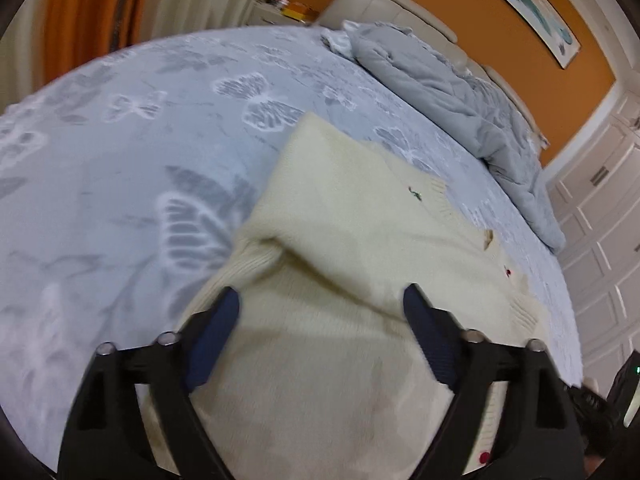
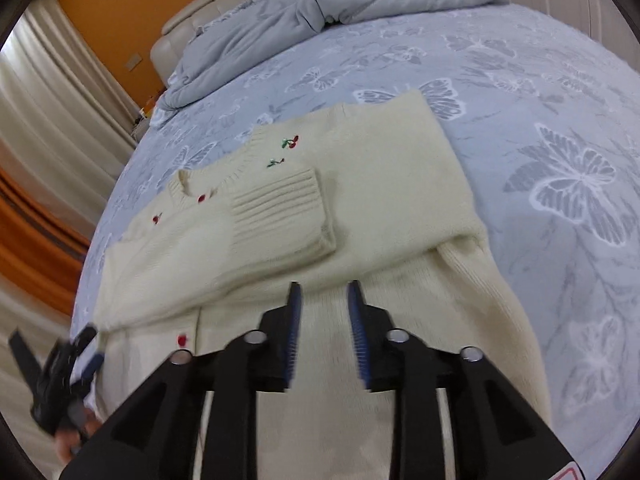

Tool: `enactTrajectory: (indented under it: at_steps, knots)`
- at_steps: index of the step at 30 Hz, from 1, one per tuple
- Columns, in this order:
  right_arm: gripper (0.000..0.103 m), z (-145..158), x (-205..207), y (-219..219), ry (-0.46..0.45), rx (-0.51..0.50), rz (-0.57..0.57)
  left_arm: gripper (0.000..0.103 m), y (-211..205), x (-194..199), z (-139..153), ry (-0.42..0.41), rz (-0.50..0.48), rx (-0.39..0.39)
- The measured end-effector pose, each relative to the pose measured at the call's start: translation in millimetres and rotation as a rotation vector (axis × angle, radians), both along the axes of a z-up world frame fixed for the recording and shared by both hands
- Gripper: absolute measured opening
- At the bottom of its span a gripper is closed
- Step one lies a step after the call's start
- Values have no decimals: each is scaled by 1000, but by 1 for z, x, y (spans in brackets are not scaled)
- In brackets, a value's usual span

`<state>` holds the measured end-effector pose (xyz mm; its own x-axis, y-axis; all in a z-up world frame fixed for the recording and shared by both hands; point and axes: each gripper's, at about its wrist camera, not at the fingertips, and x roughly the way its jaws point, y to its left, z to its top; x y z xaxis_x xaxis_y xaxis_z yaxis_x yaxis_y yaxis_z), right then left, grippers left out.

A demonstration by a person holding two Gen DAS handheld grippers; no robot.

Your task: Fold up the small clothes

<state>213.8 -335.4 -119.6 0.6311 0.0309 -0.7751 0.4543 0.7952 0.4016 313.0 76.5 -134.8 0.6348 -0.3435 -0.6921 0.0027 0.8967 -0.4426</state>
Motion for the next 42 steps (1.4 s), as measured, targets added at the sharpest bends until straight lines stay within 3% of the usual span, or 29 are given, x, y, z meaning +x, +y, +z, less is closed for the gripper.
enactTrajectory:
  at_steps: [2,4,5,6,7,10,12,13,14,15,17,21,24,26,29,31,34,37,40,42]
  knots:
    - [53,-9,18,-4,17,71,-23,82,1,3,2,26,25,-15]
    - [53,-20,33,-9,38,116,-69,82,5,12,1,72,74,-66]
    - [43,-20,38,-9,45,114,-77,81,7,17,1,90,99,-85]
    - [29,-17,44,-8,56,101,-73,74,7,23,0,104,127,-88]
    - [11,-11,49,-7,42,104,-48,61,7,31,-1,128,159,-65]
    - [10,35,30,-6,-179,58,3,46,0,49,-7,188,191,46]
    - [9,32,22,-8,-191,-29,-1,45,-4,49,-10,179,189,92]
    - [9,12,27,-12,-100,-72,-2,46,-8,46,-11,157,180,127]
    - [9,-22,33,-19,28,-39,4,46,-14,44,-12,137,166,166]
    - [8,-34,27,-22,3,-16,3,48,-19,41,-13,117,152,207]
    - [10,-26,19,-25,-16,6,-18,49,-24,37,-14,86,131,257]
    - [18,-3,-11,-24,11,1,-53,54,-19,34,-8,78,79,221]
    - [30,26,-62,-20,-8,-37,-44,62,-7,6,7,118,11,196]
    - [54,43,-111,-13,28,-105,-41,70,2,-19,13,143,-22,189]
    - [60,53,-180,3,91,-185,-23,76,19,-69,22,156,-66,247]
    - [63,52,-224,13,141,-212,-19,90,28,-108,27,151,-89,313]
    - [68,40,-276,31,206,-258,11,94,37,-159,31,143,-112,426]
    - [68,25,-289,37,240,-229,19,95,44,-193,23,174,-128,452]
    - [68,23,-282,36,189,-237,20,95,50,-205,4,243,-96,428]
    - [68,13,-278,27,186,-171,-20,95,48,-207,-3,281,-78,433]
